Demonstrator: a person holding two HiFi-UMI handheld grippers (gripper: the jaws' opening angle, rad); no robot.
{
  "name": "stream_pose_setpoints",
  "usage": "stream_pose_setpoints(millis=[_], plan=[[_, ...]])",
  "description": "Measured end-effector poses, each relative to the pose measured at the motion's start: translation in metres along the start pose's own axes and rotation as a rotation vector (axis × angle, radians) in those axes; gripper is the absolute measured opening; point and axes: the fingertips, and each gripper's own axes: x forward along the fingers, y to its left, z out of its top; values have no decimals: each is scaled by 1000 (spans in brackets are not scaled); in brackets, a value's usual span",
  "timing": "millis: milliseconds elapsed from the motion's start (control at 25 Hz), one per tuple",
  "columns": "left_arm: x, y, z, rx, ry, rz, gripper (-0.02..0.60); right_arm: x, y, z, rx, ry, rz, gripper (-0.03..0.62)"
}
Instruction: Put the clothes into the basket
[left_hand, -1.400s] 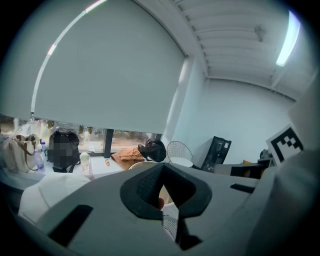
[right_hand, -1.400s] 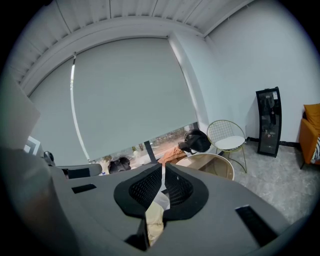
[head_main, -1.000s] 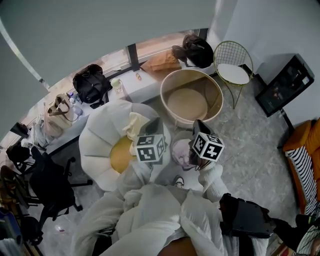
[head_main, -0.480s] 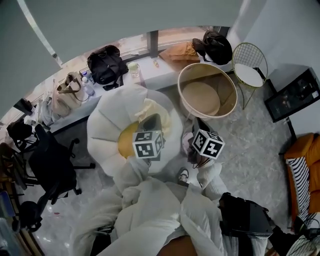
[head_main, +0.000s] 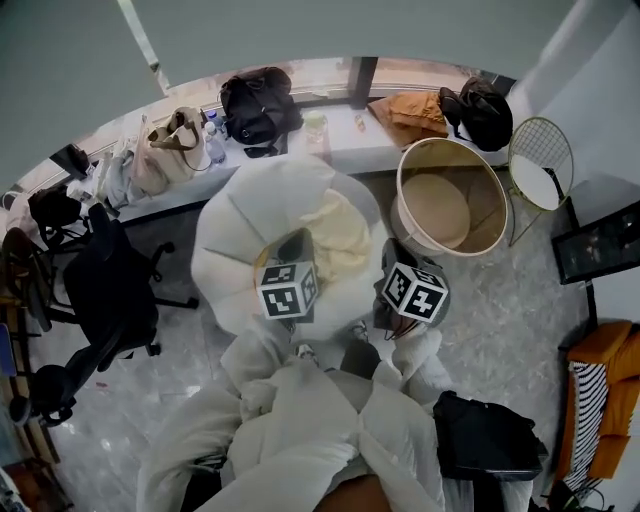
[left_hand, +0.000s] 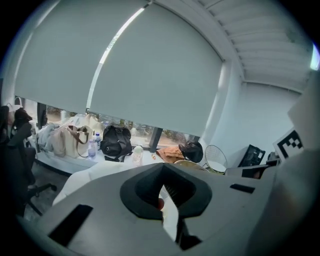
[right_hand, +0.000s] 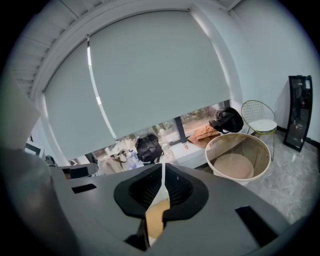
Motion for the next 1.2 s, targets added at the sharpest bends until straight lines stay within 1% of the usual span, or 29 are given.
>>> stream_pose_setpoints(millis=[160, 320, 520, 600, 760, 880, 1040, 1200], plan=[[14, 19, -13, -33, 29, 81, 6, 35, -6, -11, -4, 71, 41, 35], [35, 34, -37, -95, 73, 178, 6, 73, -25, -24, -14, 168, 80, 35], [63, 45, -61, -161, 74, 283, 6, 123, -49, -42, -53, 270, 145, 35], [73, 53, -76, -196, 68, 326, 6, 144, -57, -63, -80, 325, 177, 35], [79, 71, -114, -246, 74, 438, 6, 172, -64, -119, -152, 455, 254, 35], [81, 90, -147, -285, 78, 517, 6, 194, -64, -155, -198, 516, 303, 35], [72, 114, -187, -340, 71, 595, 6, 221, -71, -200, -234, 554, 314, 35], [73, 127, -237, -370, 99, 623, 6, 245, -86, -239, -265, 581, 305, 35]])
